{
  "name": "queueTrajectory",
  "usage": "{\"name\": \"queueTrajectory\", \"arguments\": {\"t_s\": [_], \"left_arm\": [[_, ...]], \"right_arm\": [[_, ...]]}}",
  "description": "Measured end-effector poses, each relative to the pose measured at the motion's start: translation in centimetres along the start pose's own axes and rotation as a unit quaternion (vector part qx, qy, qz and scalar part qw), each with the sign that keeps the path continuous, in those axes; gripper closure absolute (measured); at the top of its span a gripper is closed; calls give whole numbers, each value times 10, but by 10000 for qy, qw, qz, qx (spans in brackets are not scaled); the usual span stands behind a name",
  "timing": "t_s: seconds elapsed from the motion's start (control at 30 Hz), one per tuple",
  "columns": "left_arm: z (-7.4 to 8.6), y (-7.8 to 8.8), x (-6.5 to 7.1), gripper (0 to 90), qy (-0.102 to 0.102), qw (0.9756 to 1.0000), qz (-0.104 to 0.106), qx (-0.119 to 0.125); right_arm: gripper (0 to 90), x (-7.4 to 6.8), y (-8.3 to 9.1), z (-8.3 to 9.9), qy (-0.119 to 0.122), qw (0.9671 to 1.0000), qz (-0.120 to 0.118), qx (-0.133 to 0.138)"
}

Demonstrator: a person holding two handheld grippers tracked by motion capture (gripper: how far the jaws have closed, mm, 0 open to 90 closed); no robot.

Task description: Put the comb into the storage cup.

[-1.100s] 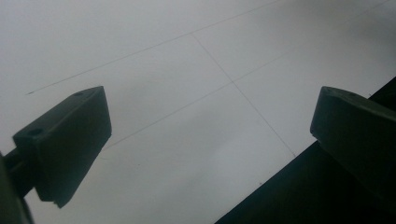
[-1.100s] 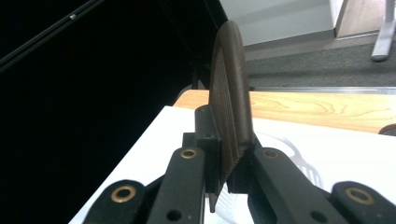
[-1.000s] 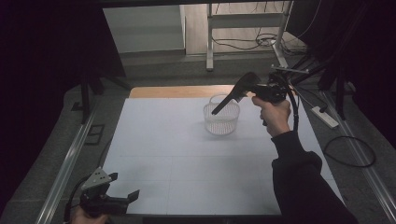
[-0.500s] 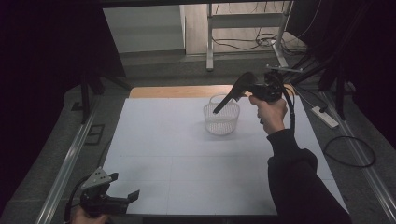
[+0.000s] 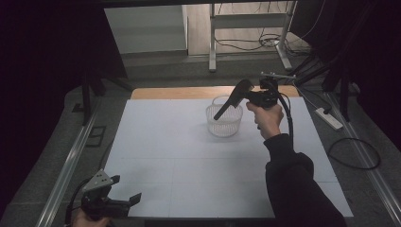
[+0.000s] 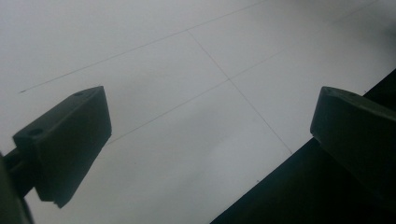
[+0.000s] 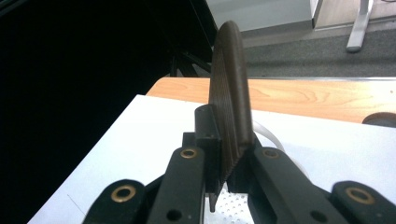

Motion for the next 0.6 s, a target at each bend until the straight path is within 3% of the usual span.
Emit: {"name": "queueTrajectory", "arguments": {"t_s": [0.6], "left_arm": [[0, 0, 0, 0, 19, 10000, 7, 8]], "right_arm": [[858, 14, -18, 16, -20, 9999, 11, -98]]}}
Point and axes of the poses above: each handheld gripper's, and its own axes: y roughly backward along the jaws, z roughly out of its underside, x roughly to its right, the point moved 4 cm from there along -y, roughly forward along the jaws, and after that the axes turned 15 degrees about -y, right-handed, at the moved point
